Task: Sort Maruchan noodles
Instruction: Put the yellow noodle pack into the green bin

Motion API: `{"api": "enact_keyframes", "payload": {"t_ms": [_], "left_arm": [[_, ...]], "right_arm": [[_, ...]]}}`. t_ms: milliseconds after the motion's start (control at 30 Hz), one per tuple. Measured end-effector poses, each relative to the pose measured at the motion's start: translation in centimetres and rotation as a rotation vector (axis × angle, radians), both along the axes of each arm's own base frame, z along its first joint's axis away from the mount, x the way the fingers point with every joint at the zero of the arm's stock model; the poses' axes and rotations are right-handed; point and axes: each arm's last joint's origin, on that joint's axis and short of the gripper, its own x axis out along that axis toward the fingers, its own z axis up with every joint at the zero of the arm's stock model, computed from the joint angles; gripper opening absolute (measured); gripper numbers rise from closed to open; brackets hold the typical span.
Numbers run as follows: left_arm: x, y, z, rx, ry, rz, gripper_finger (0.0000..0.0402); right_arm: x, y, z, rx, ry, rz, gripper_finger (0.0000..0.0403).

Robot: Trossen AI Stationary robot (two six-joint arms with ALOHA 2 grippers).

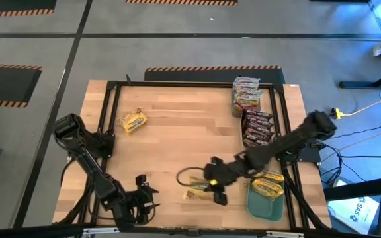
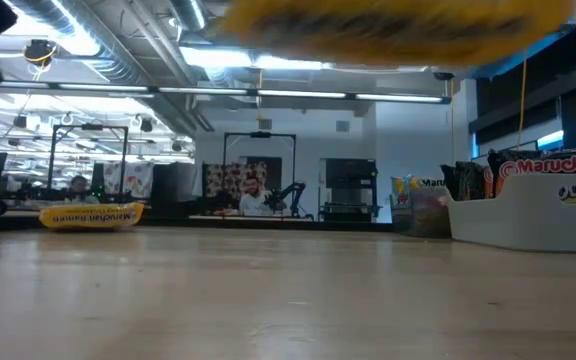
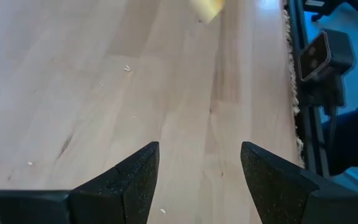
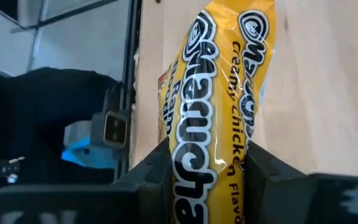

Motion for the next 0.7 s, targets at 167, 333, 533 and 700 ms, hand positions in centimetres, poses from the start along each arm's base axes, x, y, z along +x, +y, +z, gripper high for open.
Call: {"api": "enact_keyframes", "payload": {"t_ms": [167,333,533,700], "left_arm": [[0.7,0.3,0.1,-0.016,-0.019,0.023,0.0222],[1.5,1.0,0.1,-0.015,-0.021,0.054,0.0222],[1.8,1.3,0.2,0.002,-0.022,0.052,0.0222],[1.9,1.4,0.2,0.005,-0.03,0.061,0.0222]], "right_arm": [[-4.4,1.9,2.8,-0.026,0.023,-0.042,0.0101],[-8.9,3.5,4.6,0.014,0.099,-0.088,0.0101],[-14.0,5.2,4.8,-0.052,0.193,-0.173,0.0106],[-17.7,6.2,4.1,-0.117,0.305,-0.224,0.0107]]}}
